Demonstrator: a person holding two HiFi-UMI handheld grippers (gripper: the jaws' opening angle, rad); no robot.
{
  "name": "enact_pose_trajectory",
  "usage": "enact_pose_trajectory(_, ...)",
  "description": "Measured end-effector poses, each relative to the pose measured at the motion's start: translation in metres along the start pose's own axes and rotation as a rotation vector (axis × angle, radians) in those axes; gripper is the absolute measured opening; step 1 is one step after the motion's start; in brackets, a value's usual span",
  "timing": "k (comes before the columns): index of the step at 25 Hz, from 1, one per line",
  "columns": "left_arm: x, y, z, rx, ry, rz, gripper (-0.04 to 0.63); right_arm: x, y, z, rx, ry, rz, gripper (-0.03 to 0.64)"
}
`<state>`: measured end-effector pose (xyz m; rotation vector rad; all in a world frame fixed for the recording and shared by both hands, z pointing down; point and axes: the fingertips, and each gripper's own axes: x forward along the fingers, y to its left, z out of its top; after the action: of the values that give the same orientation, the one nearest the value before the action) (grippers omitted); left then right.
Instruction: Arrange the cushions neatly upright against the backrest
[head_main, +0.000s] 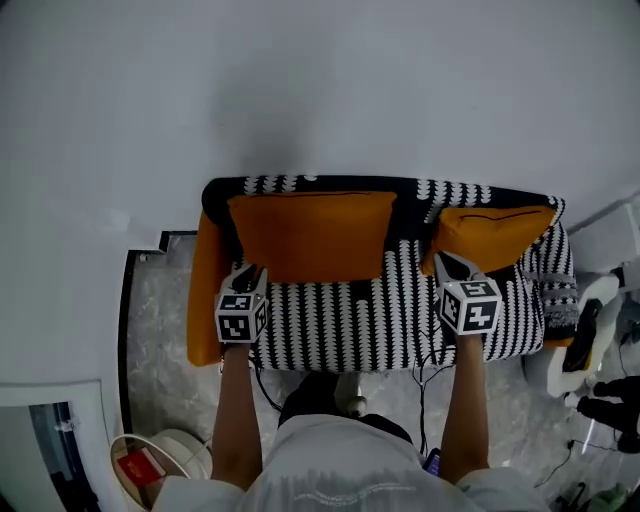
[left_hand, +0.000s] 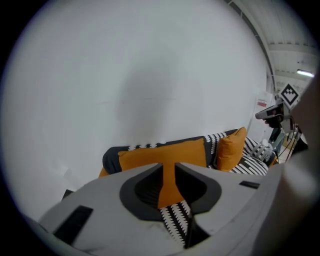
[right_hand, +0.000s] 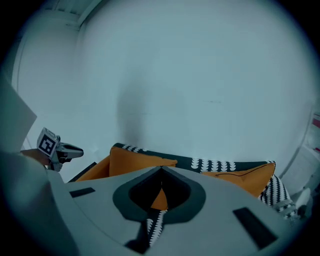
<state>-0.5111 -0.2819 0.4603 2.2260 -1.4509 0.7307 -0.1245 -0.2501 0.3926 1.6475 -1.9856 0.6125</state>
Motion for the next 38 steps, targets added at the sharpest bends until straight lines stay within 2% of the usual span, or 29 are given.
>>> enact_pose_trajectory(5, -0.077, -0.066, 0.016, 0.154, -0.088, -0.074, 0.053, -0.083, 0.022, -0.007, -0.056, -0.066, 0.030, 0.003)
enact_pose_trajectory(8, -0.121, -0.094, 0.019, 0.224, -0.131, -0.064, 0.026, -0.134, 0.036, -0.011, -0.105, -0.131, 0.039, 0.003)
enact_pose_trajectory(12, -0.182, -0.124, 0.016, 0.196, -0.215, -0.058, 0.018, -0.191, 0.057, -0.024, -0.146, -0.192, 0.060, 0.003)
enact_pose_trajectory(19, -0.269, -0.171, 0.011, 0.253, -0.331, -0.066, 0.017, -0.271, 0.084, -0.052, -0.199, -0.241, 0.097, 0.003)
enact_pose_trajectory(25, -0.327, -0.209, 0.009, 0.372, -0.369, -0.041, 0.017, -0.326, 0.107, -0.060, -0.262, -0.303, 0.109, 0.003)
enact_pose_trajectory(29, -0.349, -0.228, 0.008, 0.369, -0.420, -0.054, 0.017, -0.348, 0.117, -0.070, -0.281, -0.328, 0.112, 0.003)
enact_pose_trajectory(38, -0.361, -0.246, 0.002, 0.367, -0.442, -0.074, 0.017, -0.362, 0.126, -0.098, -0.284, -0.288, 0.114, 0.003)
